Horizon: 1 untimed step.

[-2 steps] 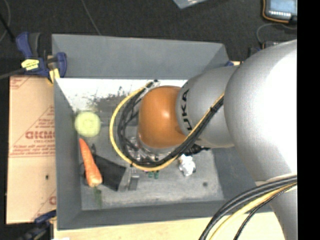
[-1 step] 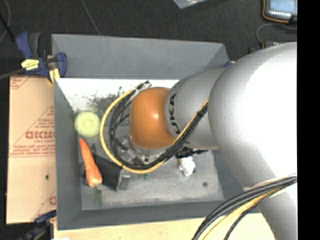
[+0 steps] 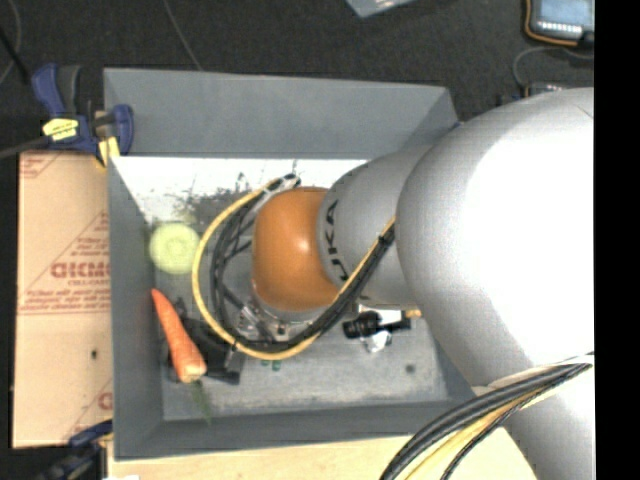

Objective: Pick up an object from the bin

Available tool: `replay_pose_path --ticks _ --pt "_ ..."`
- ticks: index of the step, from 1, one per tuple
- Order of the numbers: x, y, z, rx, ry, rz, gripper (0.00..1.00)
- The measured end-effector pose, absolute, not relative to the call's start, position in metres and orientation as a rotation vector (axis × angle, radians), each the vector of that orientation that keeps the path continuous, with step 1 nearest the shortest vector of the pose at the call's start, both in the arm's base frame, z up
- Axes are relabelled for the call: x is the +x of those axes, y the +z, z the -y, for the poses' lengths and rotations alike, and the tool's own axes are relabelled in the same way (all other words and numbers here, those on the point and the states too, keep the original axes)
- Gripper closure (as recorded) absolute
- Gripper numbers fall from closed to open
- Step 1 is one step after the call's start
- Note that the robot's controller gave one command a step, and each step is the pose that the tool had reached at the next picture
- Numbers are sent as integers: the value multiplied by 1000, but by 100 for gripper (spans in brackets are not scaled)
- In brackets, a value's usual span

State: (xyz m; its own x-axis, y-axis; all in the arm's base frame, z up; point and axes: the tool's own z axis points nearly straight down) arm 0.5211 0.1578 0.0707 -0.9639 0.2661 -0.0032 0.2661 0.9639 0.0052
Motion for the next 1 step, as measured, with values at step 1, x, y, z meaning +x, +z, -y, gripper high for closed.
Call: replay_pose_path --ticks 1 --pt "521 71 -158 423 7 -3109 100"
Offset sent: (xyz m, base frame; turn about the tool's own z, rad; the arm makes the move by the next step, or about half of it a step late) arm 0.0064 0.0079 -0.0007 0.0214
